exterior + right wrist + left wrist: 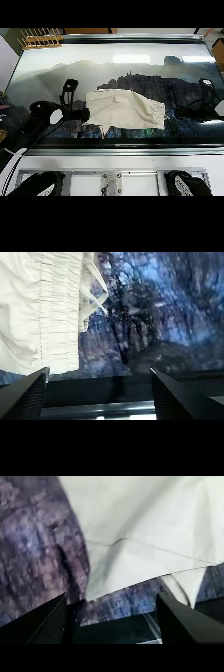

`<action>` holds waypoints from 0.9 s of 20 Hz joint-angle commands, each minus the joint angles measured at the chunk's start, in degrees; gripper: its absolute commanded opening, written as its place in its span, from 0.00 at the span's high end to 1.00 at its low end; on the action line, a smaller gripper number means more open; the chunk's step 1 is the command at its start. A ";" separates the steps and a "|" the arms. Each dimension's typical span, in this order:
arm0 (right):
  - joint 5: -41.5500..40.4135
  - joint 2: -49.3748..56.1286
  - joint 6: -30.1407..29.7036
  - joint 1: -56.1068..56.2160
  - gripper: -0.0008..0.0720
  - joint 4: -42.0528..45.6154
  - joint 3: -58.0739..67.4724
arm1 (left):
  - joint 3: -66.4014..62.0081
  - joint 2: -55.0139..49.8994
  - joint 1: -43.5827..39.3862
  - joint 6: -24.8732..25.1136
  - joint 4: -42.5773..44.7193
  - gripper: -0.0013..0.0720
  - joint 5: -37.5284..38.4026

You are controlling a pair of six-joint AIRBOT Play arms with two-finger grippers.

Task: Fold the clothes and pants, and hang the long-sleeved shirts on hangers.

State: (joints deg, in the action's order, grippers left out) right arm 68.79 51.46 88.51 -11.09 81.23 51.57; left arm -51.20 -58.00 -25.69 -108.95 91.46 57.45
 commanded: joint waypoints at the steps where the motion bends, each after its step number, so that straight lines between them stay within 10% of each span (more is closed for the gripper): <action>1: -1.84 -1.42 1.75 -4.26 0.05 -9.62 -4.33 | 7.23 1.88 4.96 -11.19 -3.28 0.21 -1.05; 8: -2.78 -1.33 -0.24 -4.07 0.07 -18.32 -8.98 | 23.39 2.64 24.98 -11.89 -44.46 0.21 -16.98; 18: -2.95 -1.33 -0.24 -4.07 0.08 -18.47 -8.98 | 29.22 0.98 14.40 -11.85 -56.50 0.21 -26.49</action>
State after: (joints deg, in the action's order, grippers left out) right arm 65.82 50.17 88.27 -15.14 62.96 42.61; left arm -22.61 -54.24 -7.97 -120.79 40.01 33.34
